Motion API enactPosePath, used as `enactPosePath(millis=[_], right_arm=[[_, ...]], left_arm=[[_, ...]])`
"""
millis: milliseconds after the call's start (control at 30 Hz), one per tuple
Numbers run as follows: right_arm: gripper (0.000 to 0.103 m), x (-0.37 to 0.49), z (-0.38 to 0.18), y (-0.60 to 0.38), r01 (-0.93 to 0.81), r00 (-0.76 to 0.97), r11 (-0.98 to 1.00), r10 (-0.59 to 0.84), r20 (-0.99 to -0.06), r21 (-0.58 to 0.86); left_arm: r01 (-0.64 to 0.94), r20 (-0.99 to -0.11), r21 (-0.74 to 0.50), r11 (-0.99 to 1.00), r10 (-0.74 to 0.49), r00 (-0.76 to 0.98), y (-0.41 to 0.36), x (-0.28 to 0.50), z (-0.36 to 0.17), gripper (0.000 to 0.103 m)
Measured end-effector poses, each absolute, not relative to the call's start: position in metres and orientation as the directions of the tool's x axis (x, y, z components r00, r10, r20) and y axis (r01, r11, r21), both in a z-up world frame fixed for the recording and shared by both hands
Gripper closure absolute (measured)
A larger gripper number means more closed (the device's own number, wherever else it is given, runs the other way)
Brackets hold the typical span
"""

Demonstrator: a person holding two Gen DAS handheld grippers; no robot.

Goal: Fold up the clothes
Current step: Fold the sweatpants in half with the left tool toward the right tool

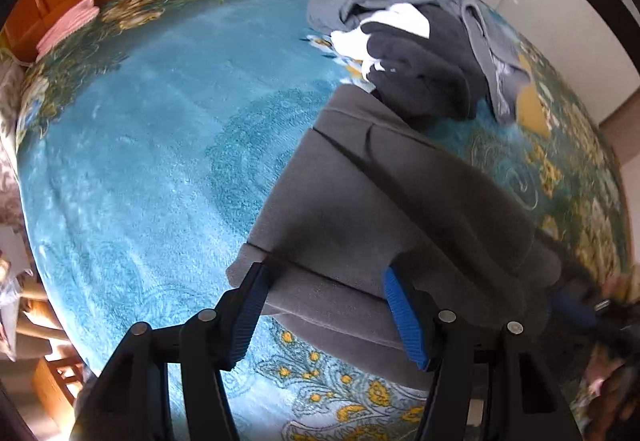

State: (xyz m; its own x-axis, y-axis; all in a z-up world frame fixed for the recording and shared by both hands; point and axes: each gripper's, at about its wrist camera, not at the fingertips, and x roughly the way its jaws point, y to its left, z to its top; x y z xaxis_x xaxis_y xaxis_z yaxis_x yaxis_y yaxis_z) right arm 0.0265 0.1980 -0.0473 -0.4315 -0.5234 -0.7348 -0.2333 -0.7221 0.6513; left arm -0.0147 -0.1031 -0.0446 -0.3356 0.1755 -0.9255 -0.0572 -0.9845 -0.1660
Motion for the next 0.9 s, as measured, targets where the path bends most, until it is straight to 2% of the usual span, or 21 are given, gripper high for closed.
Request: enactPosePath(millis=[100, 133, 167, 267, 400, 600, 733, 900], right_arm=[[0.070, 0.020, -0.016, 0.178, -0.080, -0.461, -0.793, -0.508, -0.727, 0.605], [0.066, 0.016, -0.010, 0.168, -0.028, -0.463, -0.800, -0.522, -0.717, 0.600], [0.061, 0.013, -0.009, 0.158, 0.011, -0.453, -0.799, -0.540, -0.709, 0.601], [0.061, 0.003, -0.023, 0.136, 0.047, -0.418, -0.820, -0.535, -0.734, 0.571], [0.061, -0.002, -0.063, 0.140, -0.040, -0.376, -0.858, -0.462, -0.803, 0.512], [0.060, -0.001, -0.090, 0.152, -0.110, -0.359, -0.810, -0.508, -0.783, 0.576], [0.060, 0.000, -0.083, 0.153, -0.115, -0.349, -0.806, -0.514, -0.784, 0.580], [0.057, 0.023, -0.036, 0.184, -0.097, -0.423, -0.809, -0.493, -0.760, 0.579]], left_arm=[[-0.058, -0.932, -0.153, -0.987, 0.163, -0.324, -0.101, -0.015, -0.049, 0.039], [-0.062, -0.933, -0.148, -0.987, 0.160, -0.322, -0.100, -0.015, -0.049, 0.039], [-0.068, -0.934, -0.144, -0.987, 0.159, -0.320, -0.100, -0.015, -0.050, 0.039], [-0.079, -0.936, -0.142, -0.987, 0.160, -0.313, -0.101, -0.014, -0.052, 0.038], [-0.096, -0.942, -0.133, -0.986, 0.156, -0.296, -0.098, -0.014, -0.061, 0.038], [-0.124, -0.952, -0.118, -0.985, 0.147, -0.269, -0.094, -0.013, -0.073, 0.038], [-0.110, -0.952, -0.126, -0.986, 0.152, -0.265, -0.096, -0.013, -0.066, 0.038], [-0.150, -0.928, -0.159, -0.976, 0.200, -0.315, -0.086, -0.004, -0.040, 0.038]])
